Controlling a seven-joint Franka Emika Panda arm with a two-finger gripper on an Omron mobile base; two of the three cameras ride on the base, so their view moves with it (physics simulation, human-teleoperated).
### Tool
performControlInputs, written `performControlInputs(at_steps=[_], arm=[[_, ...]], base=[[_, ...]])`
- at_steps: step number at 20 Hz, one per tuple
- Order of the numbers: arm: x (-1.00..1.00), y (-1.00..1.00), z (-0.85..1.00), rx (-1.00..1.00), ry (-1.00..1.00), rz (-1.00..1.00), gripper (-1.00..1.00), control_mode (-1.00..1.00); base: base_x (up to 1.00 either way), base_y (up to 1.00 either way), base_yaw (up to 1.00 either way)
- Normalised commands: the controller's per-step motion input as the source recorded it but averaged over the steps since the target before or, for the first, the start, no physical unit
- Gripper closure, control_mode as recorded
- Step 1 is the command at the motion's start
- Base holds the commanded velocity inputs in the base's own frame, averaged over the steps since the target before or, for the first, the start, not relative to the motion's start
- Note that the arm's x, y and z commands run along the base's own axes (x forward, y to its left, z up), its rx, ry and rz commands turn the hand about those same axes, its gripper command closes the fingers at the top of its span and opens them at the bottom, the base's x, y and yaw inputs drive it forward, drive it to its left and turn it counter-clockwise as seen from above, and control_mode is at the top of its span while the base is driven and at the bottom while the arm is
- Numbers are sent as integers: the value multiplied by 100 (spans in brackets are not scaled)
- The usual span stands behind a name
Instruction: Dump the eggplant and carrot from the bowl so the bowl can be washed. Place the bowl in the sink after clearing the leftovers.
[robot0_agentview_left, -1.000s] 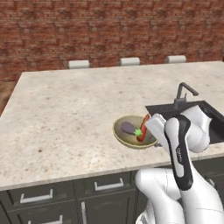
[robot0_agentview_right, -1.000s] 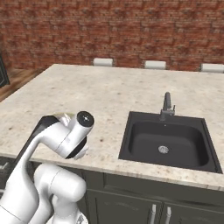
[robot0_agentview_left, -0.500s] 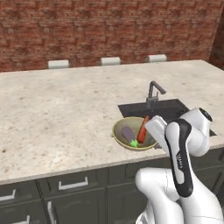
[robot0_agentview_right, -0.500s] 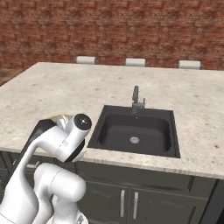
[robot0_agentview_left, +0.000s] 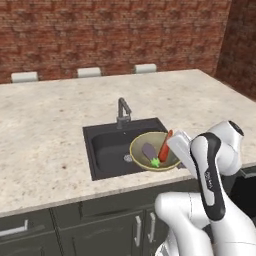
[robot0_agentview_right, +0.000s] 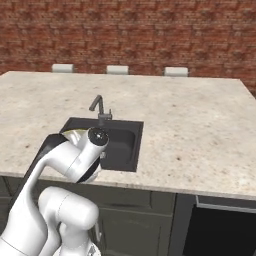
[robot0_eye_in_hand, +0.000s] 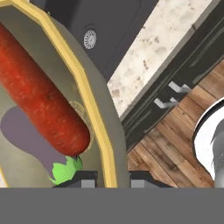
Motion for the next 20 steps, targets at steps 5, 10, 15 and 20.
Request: performControlInputs(at_steps=[5,10,15,20], arm=[[0,0,0,0,0,0,100,100],[0,0,0,0,0,0,100,100],[0,0,0,0,0,0,100,100],[0,0,0,0,0,0,100,100]], base=[[34,-35,-2],[29,-41,0],[35,-29,2],[47,-12,1]])
